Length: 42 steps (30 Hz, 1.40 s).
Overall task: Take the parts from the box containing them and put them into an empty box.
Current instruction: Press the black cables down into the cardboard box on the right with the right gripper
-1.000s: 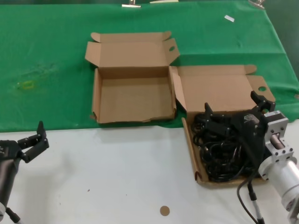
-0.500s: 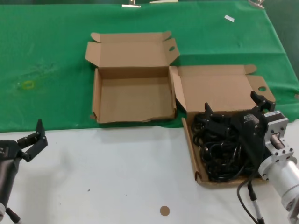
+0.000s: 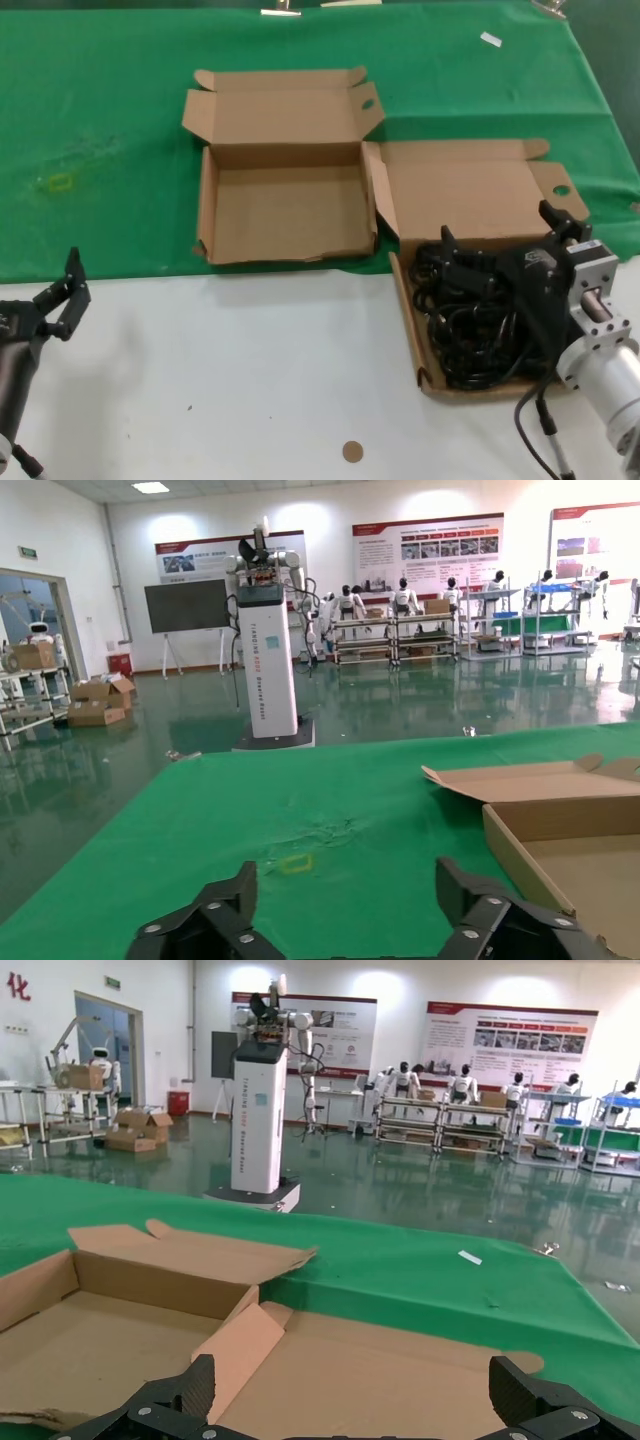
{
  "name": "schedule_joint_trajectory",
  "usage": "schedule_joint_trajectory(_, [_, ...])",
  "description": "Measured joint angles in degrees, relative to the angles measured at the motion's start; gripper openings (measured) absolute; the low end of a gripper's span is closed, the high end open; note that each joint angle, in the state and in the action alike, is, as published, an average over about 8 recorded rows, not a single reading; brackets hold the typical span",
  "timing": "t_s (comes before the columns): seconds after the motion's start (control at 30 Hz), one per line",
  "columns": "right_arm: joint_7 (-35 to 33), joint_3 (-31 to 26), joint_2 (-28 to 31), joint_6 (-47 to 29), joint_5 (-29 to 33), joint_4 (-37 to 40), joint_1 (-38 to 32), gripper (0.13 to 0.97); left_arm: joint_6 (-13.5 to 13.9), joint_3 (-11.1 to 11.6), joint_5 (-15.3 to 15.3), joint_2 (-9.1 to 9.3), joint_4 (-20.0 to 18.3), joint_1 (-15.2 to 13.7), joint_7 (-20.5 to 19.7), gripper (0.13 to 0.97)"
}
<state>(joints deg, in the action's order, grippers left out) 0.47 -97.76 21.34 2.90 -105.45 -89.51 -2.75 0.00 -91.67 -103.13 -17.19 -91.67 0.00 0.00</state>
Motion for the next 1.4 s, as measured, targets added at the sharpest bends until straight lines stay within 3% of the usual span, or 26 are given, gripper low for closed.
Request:
schedule_joint_trajectory(0.07, [-0.25,-1.09,1.41,0.93,-1.12,-0.38,-0.07,0.966,0.0,0.0,0.0,0.0,0.0,0.0,0.0,0.736])
schedule_joint_trajectory(0.23, [-1.5,-5.02,7.07,3.58,-5.59,-1.59,-0.66,0.966,0.0,0.0,0.0,0.0,0.0,0.0,0.0,0.601])
schedule_joint_trajectory(0.63, [-5.03,-16.9,26.37,7.14,-18.4,-4.42,-4.89,0.966,0.0,0.0,0.0,0.0,0.0,0.0,0.0,0.322])
schedule_joint_trajectory(0.77, [-5.57,-20.69,32.44,5.82,-20.48,-5.11,-7.18,0.966,0.0,0.0,0.0,0.0,0.0,0.0,0.0,0.276])
schedule_joint_trajectory(0.93, [-5.12,-24.78,38.05,2.68,-20.72,-5.01,-10.47,0.966,0.0,0.0,0.01,0.0,0.0,0.0,0.0,0.198])
schedule_joint_trajectory(1.1, [-3.6,-28.16,41.58,-0.76,-19.06,-4.07,-13.85,0.966,0.0,0.0,0.01,0.0,0.0,0.0,-0.01,0.191])
schedule_joint_trajectory(1.4, [1.47,-31.22,46.34,-9.33,-9.75,-3.3,-17.75,0.966,0.0,0.0,0.02,0.0,0.0,0.0,-0.04,0.145])
